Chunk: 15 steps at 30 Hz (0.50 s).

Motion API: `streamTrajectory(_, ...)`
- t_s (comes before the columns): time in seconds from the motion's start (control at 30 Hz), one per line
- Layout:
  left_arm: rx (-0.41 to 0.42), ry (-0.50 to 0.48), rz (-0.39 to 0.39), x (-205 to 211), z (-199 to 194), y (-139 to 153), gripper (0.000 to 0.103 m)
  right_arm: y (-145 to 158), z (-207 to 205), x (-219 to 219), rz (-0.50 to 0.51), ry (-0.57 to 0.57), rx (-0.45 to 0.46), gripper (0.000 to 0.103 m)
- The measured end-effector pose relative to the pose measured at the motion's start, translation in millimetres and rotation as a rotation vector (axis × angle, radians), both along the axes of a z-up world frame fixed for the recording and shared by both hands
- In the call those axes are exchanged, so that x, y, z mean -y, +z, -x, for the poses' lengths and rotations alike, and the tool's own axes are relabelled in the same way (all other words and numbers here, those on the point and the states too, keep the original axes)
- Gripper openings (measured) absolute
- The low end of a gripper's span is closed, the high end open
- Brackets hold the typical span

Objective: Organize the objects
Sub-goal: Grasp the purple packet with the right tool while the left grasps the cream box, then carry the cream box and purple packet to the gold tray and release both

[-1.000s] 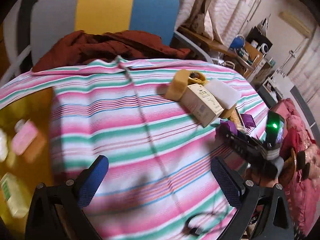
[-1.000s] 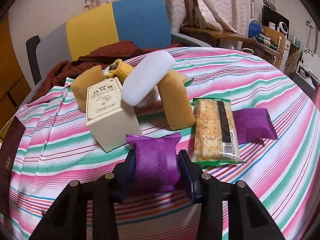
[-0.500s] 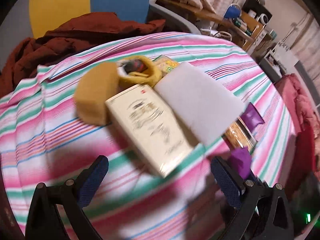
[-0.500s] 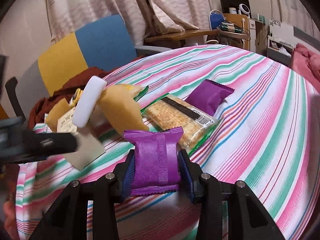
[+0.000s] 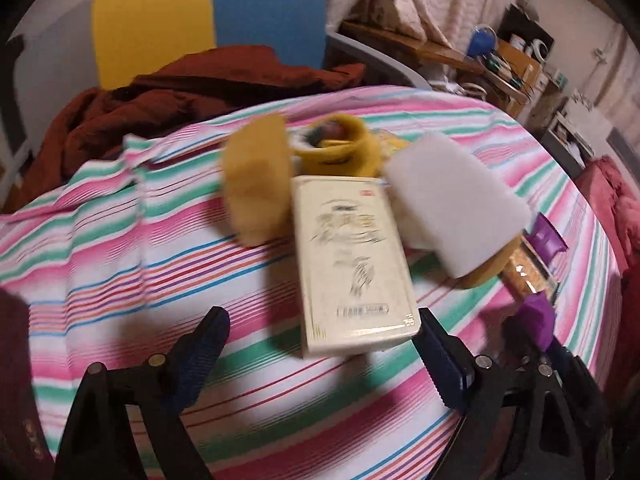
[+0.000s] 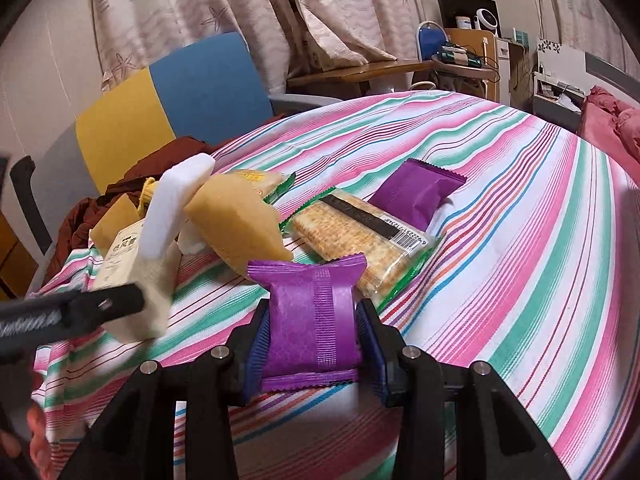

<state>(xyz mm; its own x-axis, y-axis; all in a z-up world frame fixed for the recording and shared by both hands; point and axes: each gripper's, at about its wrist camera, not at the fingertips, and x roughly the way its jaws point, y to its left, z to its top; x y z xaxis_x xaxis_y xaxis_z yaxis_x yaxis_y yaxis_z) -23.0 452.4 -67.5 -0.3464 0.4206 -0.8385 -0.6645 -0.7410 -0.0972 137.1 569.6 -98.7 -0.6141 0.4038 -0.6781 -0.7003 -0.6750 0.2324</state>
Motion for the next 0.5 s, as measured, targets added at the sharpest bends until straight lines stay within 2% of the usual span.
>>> streamTrajectory(0.13,0.025,-0.015,-0.036,-6,6,-2,0.094,0,2,1,-0.006,-0.001,0.008,0.043)
streamTrajectory(0.23,-0.017,-0.067,-0.029,-25,7,-2,0.092,0,3,2,-0.016,-0.002,0.018,0.043)
streamTrajectory(0.3,-0.015,-0.080,-0.015,-29,11,-8,0.069,0,4,3,-0.024,-0.003,0.027,0.043)
streamTrajectory(0.33,0.007,-0.081,-0.001,-30,13,-14,0.052,0,4,3,-0.026,-0.003,0.028,0.043)
streamTrajectory(0.4,0.001,-0.075,-0.021,-22,13,-17,0.052,0,4,4,-0.031,-0.004,0.033,0.043)
streamTrajectory(0.5,-0.081,-0.084,-0.030,-5,4,-20,0.052,1,5,5,-0.041,-0.006,0.040,0.042)
